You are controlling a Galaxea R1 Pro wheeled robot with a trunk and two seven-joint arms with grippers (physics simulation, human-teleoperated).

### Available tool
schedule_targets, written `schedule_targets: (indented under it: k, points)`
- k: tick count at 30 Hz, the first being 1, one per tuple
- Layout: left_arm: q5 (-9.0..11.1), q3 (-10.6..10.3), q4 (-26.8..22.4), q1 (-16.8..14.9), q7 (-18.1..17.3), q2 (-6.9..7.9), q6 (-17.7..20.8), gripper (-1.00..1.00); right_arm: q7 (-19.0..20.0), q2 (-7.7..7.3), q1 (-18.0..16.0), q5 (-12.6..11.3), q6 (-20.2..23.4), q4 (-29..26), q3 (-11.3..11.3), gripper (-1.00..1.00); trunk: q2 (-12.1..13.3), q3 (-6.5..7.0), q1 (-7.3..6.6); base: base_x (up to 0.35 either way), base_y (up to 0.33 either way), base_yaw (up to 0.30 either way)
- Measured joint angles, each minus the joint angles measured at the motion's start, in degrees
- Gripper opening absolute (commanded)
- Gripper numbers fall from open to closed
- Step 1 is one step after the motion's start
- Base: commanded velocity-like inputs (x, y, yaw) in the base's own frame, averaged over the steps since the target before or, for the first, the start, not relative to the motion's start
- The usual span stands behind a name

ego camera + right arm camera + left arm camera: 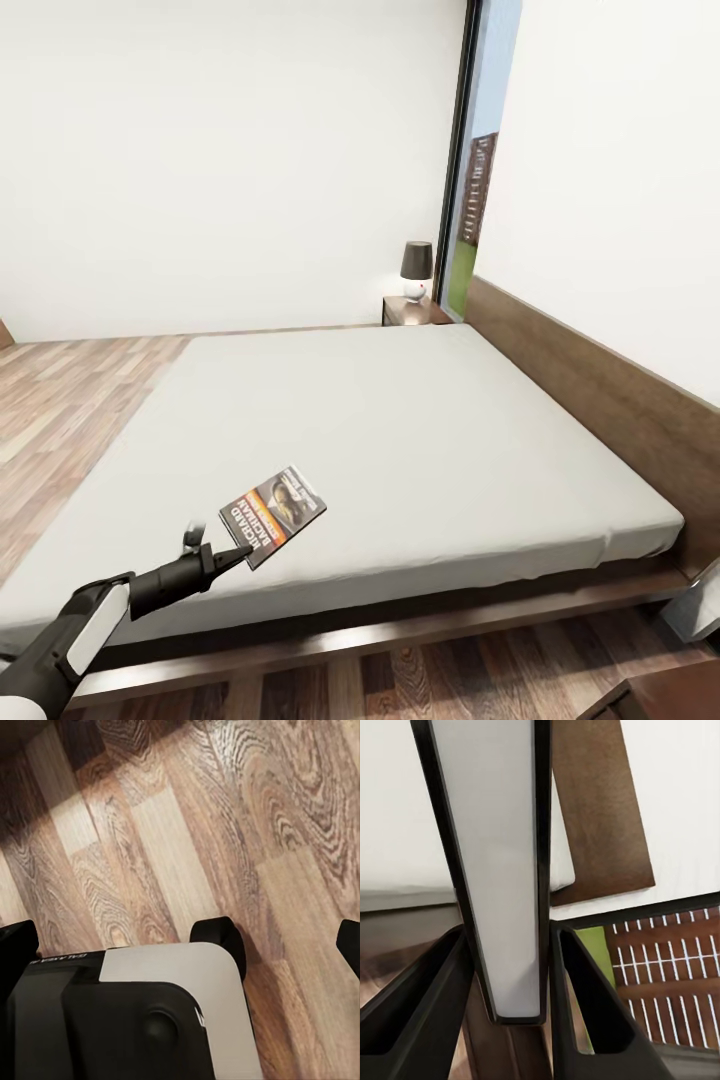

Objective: In the bedroom, move the book from the bed onto either nightstand, and place the two sandals side by side next to the bed.

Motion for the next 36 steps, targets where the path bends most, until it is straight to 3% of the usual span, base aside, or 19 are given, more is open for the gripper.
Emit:
schedule_targets:
  k: [14,22,28,36]
  points:
    - [0.04,-0.02,0.75,0.35,-0.63,-0.03,-0.22,-1.00,-0.06,0.00,0.02,0.08,-0.01,0.00,-0.02,1.00,0.00,0.00,0.00,0.000,0.000,0.000]
    - [-0.17,0.00,0.81,1.22,-5.17,0.25,-0.49,-1.00,-0.07,0.00,0.00,0.10,0.00,0.00,-0.01,1.00,0.00,0.00,0.00,0.000,0.000,0.000]
    - [-0.36,0.03,0.86,2.04,-6.65,0.75,-0.66,-1.00,-0.37,0.08,0.03,0.33,0.04,0.00,0.16,1.00,0.00,0.00,0.00,0.000,0.000,0.000]
    - [-1.31,0.01,1.31,2.28,-6.95,1.13,-0.88,-1.00,-1.52,1.85,-0.01,0.52,0.01,0.00,0.26,1.00,0.00,0.00,0.00,0.000,0.000,0.000]
